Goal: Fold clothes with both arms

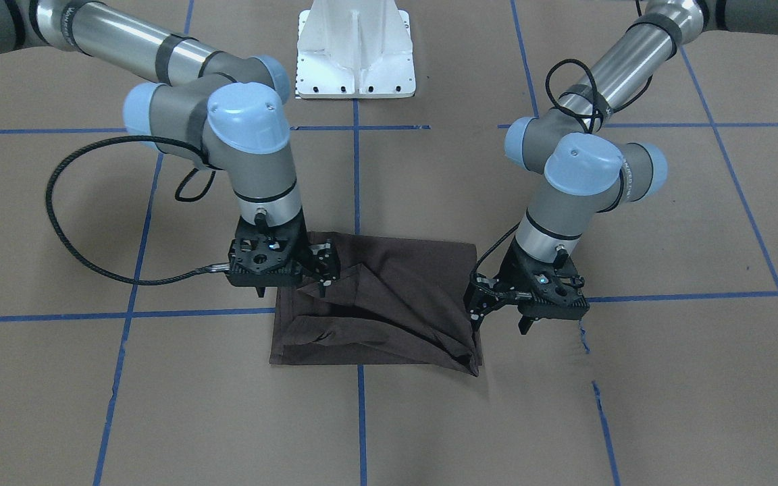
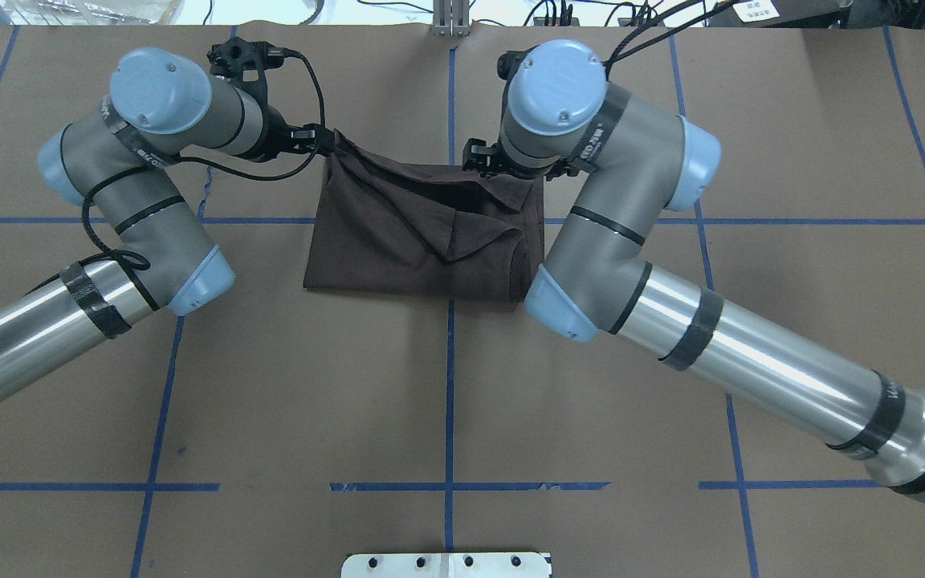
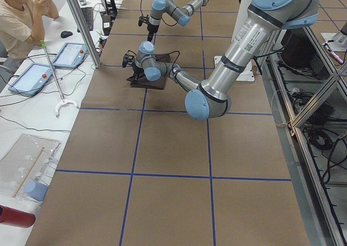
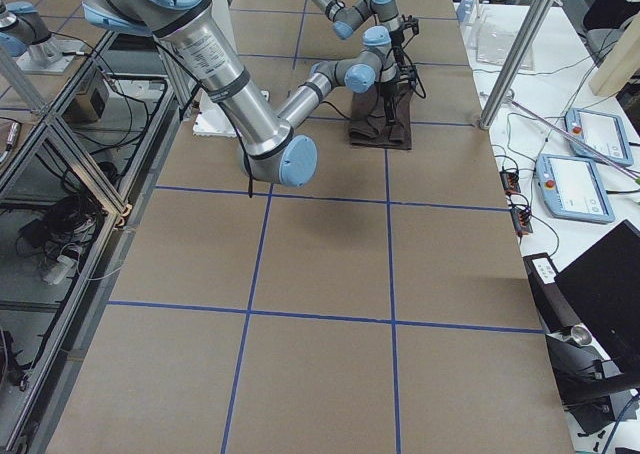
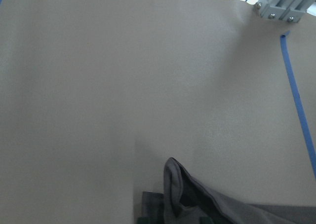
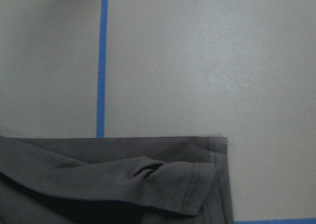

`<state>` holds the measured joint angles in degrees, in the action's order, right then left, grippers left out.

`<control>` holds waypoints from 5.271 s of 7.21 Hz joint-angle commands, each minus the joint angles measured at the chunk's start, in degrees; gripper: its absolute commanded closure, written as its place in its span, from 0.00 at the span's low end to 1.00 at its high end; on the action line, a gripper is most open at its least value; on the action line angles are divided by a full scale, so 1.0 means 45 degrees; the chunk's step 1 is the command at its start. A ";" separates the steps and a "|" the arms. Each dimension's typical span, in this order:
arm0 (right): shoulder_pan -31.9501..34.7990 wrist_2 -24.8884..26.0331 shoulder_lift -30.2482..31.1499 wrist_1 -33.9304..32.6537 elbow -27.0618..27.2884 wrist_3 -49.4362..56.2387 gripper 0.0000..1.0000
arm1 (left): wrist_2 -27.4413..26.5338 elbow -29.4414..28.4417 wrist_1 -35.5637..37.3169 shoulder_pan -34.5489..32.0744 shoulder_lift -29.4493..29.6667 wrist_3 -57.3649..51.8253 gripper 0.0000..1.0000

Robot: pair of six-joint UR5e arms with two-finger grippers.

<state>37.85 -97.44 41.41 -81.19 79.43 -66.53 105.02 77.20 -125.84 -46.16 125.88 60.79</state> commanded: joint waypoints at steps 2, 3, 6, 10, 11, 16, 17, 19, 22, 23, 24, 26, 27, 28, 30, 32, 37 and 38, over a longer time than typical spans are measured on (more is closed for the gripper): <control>-0.1202 0.2754 -0.0899 0.0054 -0.1552 0.1819 0.08 | 0.0042 0.0208 -0.0004 -0.0170 -0.0238 -0.0013 0.00; -0.1302 0.3114 -0.0901 0.0035 -0.1615 0.2473 0.11 | 0.0042 0.0285 0.0015 -0.0191 -0.0238 0.0026 0.00; -0.1809 0.4229 -0.1251 0.0287 -0.2491 0.2597 0.23 | 0.0061 0.0306 -0.0004 -0.0366 -0.0452 0.0085 0.00; -0.1519 0.4523 -0.1467 0.0914 -0.3197 0.2948 1.00 | 0.0042 0.0306 -0.0004 -0.0367 -0.0512 0.0085 0.00; -0.1227 0.4524 -0.1486 0.0952 -0.3352 0.2929 1.00 | 0.0042 0.0306 -0.0004 -0.0347 -0.0512 0.0123 0.00; -0.0073 0.4524 -0.2579 0.2496 -0.6498 0.3161 0.01 | 0.0042 0.0306 -0.0024 -0.0308 -0.0531 0.0358 0.00; 0.0025 0.4389 -0.2851 0.2515 -0.6498 0.3202 0.00 | 0.0042 0.0325 -0.0024 -0.0308 -0.0531 0.0358 0.00; 0.0299 0.2734 -0.3147 0.2206 -0.5627 0.3086 0.00 | 0.0061 0.0462 -0.0024 -0.0289 -0.0532 0.0358 0.00; -0.1958 0.4239 -0.2366 -0.0492 -0.3236 0.3007 0.00 | 0.0061 0.0501 -0.0024 -0.0289 -0.0628 0.0358 0.00; -0.2276 0.4985 -0.2211 -0.0531 -0.3333 0.3045 0.00 | 0.0042 0.0540 -0.0024 -0.0308 -0.0629 0.0377 0.00; -0.2337 0.5167 -0.2170 -0.0532 -0.3431 0.3297 0.02 | 0.0061 0.0540 -0.0024 -0.0308 -0.0648 0.0455 0.00; -0.2318 0.5266 -0.2190 -0.0532 -0.3529 0.4487 0.15 | 0.0042 0.0637 -0.0024 -0.0308 -0.0823 0.0689 0.00; -0.2357 0.5266 -0.2112 -0.0532 -0.3530 0.4530 0.17 | 0.0042 0.0657 -0.0024 -0.0308 -0.0844 0.0709 0.00; -0.2377 0.5266 -0.2015 -0.0532 -0.3530 0.4550 0.23 | 0.0061 0.0677 -0.0024 -0.0308 -0.0960 0.0710 0.00; -0.2377 0.5227 -0.1936 -0.0532 -0.3530 0.4978 0.39 | 0.0061 0.0755 -0.0024 -0.0308 -0.1000 0.0710 0.00; -0.2377 0.5169 -0.1974 -0.0493 -0.3491 0.4941 0.39 | 0.0042 0.0755 -0.0024 -0.0308 -0.1020 0.0710 0.00; -0.2377 0.4719 -0.1975 -0.0414 -0.3471 0.4823 0.50 | 0.0061 0.0755 -0.0043 -0.0308 -0.1020 0.0748 0.00; -0.2377 0.4700 -0.1975 -0.0395 -0.3471 0.4843 0.50 | 0.0061 0.0755 -0.0024 -0.0308 -0.1020 0.0961 0.00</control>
<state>27.16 -76.08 32.47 -83.04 63.80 -44.79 105.29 80.60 -126.02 -47.55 121.29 64.38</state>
